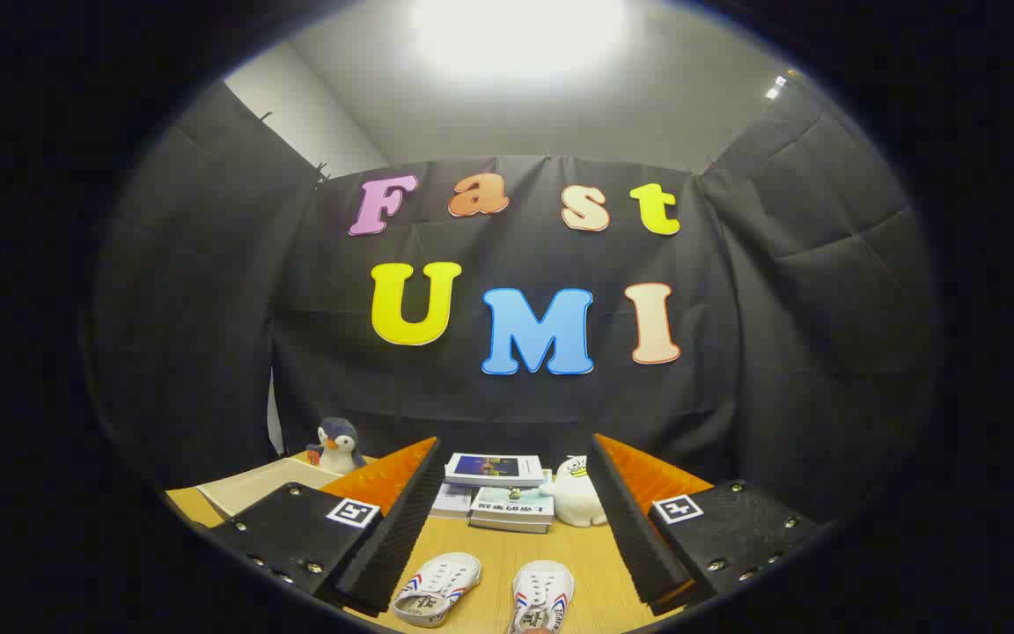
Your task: Open the storage box then place both shoes into the box .Put the left shoe in first, then the right shoe, with the right side of both shoes facing outward in a uniform manner.
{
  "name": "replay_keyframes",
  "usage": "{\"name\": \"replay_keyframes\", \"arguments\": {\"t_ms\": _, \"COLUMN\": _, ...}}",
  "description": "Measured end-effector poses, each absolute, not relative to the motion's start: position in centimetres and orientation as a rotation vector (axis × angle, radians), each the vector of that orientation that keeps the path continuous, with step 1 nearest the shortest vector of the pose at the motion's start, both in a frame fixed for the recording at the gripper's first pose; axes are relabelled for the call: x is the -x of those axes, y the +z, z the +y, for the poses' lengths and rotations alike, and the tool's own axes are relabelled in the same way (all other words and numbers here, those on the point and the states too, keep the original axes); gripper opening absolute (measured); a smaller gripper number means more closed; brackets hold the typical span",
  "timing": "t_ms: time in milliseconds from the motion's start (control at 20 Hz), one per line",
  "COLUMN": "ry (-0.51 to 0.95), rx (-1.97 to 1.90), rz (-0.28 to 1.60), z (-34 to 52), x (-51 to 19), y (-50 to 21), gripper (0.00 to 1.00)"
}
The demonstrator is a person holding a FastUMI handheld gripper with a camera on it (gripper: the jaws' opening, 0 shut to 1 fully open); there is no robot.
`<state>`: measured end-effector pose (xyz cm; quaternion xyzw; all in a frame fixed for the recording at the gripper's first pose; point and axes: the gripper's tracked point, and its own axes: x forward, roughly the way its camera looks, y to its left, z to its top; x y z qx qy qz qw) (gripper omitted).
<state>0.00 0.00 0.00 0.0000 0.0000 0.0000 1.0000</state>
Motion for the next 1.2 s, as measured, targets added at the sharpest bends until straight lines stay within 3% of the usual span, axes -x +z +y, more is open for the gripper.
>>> {"name": "replay_keyframes", "arguments": {"t_ms": 1200, "ry": 0.037, "rx": -0.021, "rz": 0.014, "z": 0.73, "x": -0.6, "y": -0.29, "gripper": 0.97}}
